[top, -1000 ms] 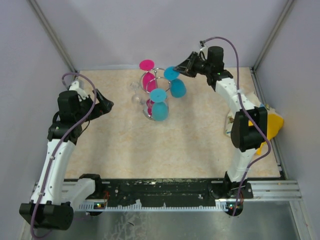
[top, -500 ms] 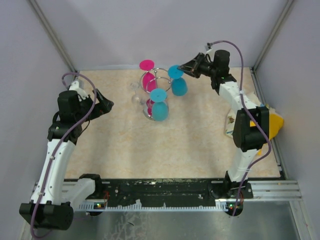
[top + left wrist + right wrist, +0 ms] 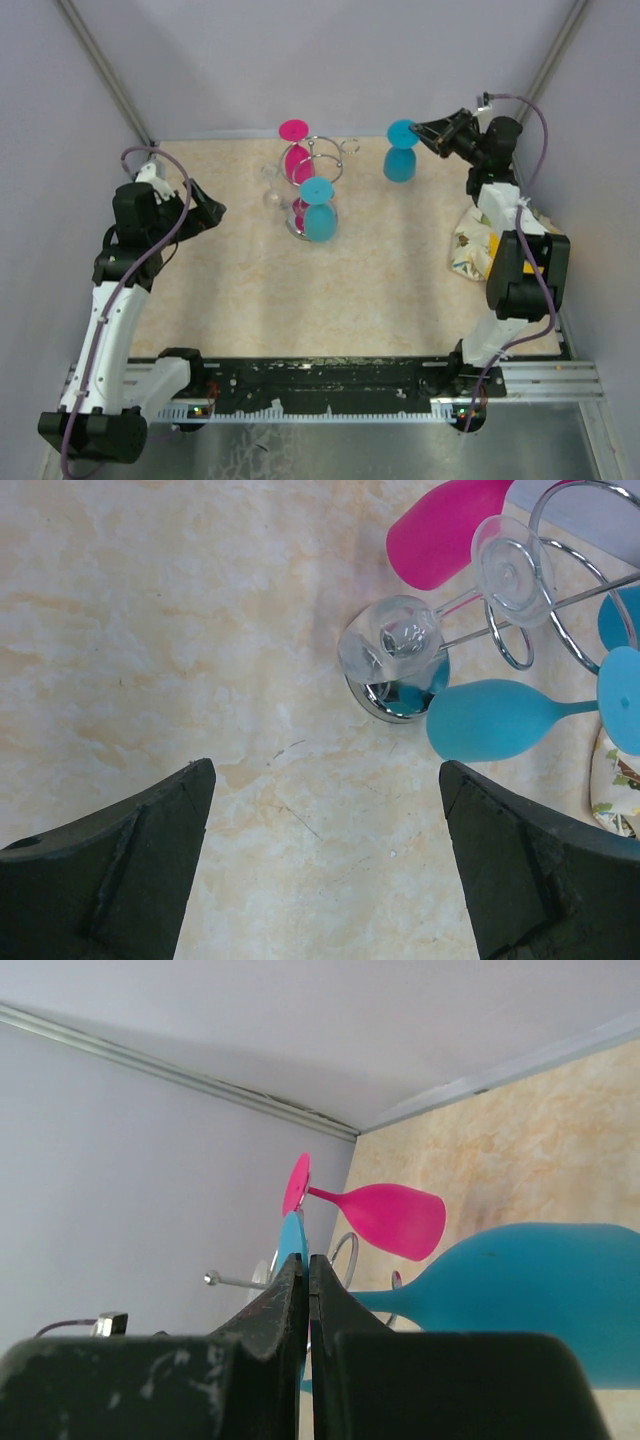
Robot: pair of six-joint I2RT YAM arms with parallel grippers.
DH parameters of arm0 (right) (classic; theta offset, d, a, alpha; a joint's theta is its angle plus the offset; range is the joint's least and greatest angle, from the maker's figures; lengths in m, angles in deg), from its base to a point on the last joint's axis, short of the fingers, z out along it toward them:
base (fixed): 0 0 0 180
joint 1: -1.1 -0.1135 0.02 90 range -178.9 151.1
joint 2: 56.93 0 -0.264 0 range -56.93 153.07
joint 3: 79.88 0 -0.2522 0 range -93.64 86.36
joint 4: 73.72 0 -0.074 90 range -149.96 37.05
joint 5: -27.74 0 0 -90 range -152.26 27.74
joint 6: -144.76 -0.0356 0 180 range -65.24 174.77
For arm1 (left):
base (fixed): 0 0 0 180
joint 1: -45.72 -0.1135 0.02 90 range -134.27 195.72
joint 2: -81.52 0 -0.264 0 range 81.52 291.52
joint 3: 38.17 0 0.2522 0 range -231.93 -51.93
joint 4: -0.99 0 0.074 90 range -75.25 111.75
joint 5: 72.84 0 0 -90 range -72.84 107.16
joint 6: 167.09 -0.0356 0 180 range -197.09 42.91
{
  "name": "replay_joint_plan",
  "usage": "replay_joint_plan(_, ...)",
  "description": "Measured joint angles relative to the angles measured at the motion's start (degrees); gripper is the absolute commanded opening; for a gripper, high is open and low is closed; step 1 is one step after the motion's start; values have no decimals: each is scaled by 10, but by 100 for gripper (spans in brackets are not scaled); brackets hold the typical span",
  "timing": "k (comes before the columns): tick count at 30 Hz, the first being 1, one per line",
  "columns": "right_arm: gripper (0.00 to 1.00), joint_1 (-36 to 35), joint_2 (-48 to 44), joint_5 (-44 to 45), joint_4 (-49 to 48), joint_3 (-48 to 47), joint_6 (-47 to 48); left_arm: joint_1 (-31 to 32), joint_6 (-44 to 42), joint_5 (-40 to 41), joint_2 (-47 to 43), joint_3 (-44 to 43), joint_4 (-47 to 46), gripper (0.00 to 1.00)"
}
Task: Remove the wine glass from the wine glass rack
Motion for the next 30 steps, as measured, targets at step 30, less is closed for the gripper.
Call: replay_joint_plan(30, 0, -329, -531, -48, 254, 252, 255, 0, 241, -391, -95, 129, 62, 100)
